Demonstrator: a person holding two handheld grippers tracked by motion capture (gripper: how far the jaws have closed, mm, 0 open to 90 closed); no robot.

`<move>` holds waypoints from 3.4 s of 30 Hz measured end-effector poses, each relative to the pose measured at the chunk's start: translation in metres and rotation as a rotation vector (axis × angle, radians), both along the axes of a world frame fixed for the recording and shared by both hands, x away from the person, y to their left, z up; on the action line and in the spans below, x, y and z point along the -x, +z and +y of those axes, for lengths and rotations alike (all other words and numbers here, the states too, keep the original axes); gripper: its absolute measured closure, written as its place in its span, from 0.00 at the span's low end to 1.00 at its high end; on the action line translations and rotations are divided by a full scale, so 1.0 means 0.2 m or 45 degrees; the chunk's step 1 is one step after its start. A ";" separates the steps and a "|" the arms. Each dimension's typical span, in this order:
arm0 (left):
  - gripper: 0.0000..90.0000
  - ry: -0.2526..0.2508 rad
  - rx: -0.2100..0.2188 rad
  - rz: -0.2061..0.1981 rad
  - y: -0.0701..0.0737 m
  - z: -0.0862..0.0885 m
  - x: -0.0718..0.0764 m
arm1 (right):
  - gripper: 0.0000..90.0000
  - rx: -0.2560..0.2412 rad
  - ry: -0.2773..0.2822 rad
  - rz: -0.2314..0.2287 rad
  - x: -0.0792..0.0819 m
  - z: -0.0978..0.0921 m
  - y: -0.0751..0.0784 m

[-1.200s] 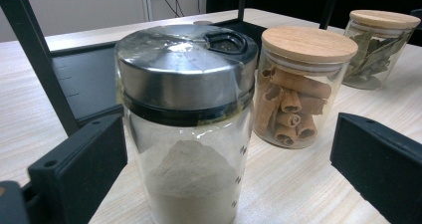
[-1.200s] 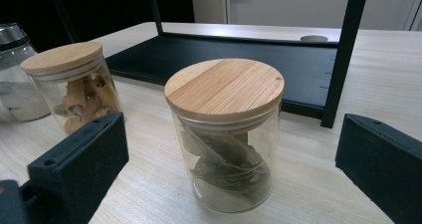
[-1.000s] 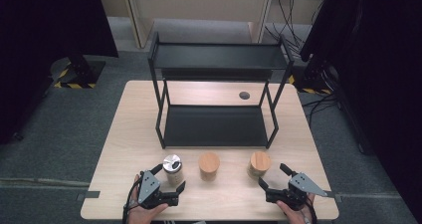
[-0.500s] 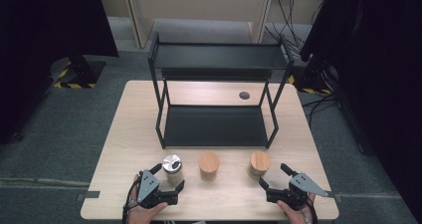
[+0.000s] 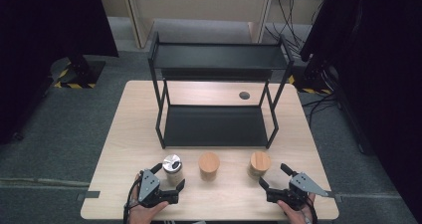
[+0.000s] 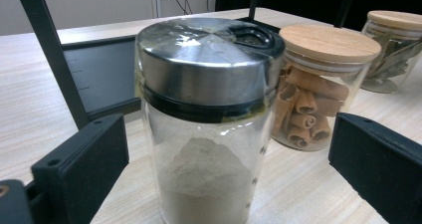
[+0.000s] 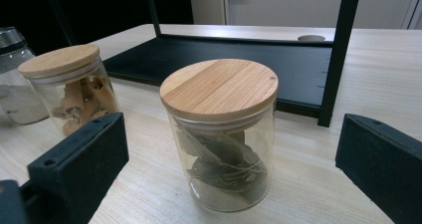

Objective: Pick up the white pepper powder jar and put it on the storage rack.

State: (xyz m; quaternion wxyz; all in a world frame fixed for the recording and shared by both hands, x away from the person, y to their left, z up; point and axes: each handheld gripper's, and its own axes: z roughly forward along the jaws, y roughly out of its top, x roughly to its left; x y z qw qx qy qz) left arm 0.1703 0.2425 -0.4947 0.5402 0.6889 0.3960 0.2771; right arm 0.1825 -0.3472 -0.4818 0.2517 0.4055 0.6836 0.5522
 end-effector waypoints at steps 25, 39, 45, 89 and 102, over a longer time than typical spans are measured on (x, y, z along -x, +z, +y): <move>0.30 0.014 -0.027 0.003 0.00 -0.02 -0.07 | 0.01 -0.007 0.004 0.004 0.00 0.00 0.00; 0.34 0.022 -0.039 0.009 0.02 -0.03 -0.06 | 0.01 -0.015 -0.001 -0.002 0.00 -0.01 0.00; 0.34 0.014 -0.027 0.009 0.03 -0.03 -0.06 | 0.01 -0.015 -0.005 -0.003 0.00 -0.01 -0.01; 0.34 0.013 -0.053 0.014 0.25 -0.14 -0.36 | 0.01 -0.028 -0.014 0.005 -0.01 -0.01 -0.01; 0.34 0.048 -0.052 0.022 0.28 -0.23 -0.50 | 0.01 -0.032 -0.018 0.006 -0.01 -0.02 -0.01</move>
